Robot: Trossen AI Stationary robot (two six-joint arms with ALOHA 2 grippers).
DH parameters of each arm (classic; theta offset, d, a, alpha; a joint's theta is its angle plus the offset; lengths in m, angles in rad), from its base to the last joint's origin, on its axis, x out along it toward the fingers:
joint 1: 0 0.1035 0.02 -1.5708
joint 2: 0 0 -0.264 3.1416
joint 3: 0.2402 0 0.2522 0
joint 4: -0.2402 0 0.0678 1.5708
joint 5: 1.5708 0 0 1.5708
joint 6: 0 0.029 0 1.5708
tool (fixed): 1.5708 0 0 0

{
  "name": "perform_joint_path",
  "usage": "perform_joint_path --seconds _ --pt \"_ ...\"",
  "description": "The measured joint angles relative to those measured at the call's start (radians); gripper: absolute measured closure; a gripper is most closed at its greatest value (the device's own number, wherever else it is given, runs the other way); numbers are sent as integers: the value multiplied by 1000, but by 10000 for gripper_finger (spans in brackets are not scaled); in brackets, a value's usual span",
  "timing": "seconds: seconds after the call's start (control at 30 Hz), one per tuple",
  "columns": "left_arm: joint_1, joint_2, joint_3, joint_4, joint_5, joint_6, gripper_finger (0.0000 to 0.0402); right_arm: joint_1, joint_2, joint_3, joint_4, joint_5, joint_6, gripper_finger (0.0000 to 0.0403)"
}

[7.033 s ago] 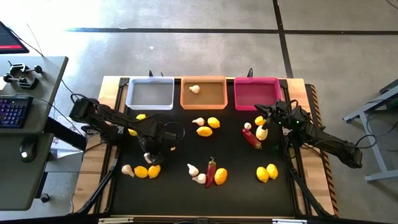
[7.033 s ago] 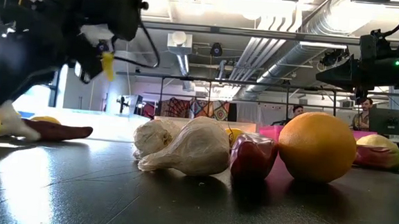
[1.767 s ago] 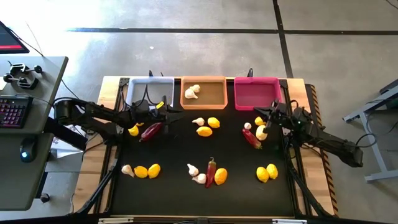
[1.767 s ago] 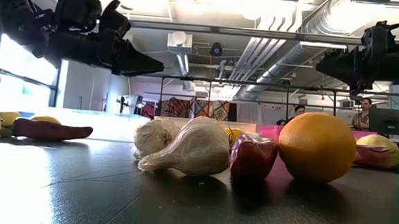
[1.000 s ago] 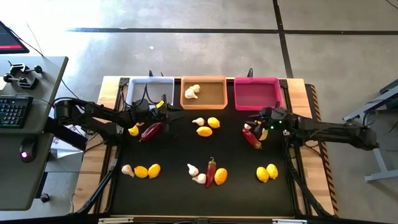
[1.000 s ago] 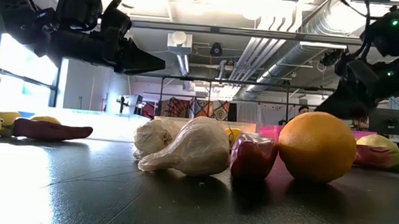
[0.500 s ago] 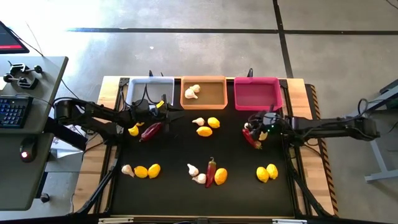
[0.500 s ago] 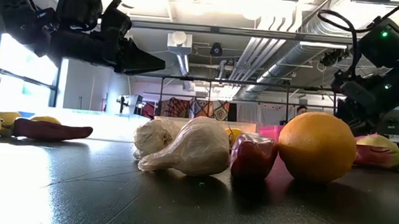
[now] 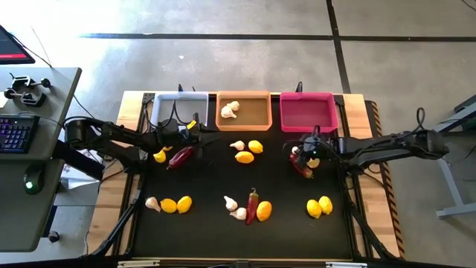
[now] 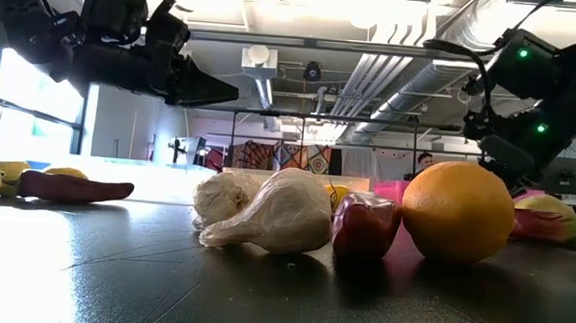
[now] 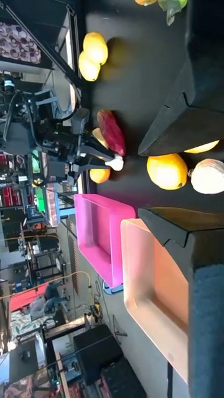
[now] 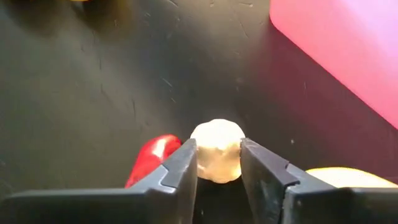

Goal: Sort produce into baskets
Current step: Put the white garlic into the orange bin

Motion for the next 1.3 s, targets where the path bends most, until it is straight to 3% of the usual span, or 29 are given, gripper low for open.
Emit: perform_joint_path --seconds 0.37,0.63,0.83,1.1,1.3 --pt "1 0 0 -1 0 31 272 0 70 126 -3 -2 -127 398" --pt "0 0 0 -4 0 20 272 0 70 232 -96 10 -131 393" --pt "0 0 0 -4 1 6 273 0 103 280 -19 0 -181 400" --pt "0 0 0 -6 1 -20 292 -7 313 414 25 -2 -268 402" --pt "0 0 0 -6 1 -3 310 -87 495 597 98 -3 -337 403"
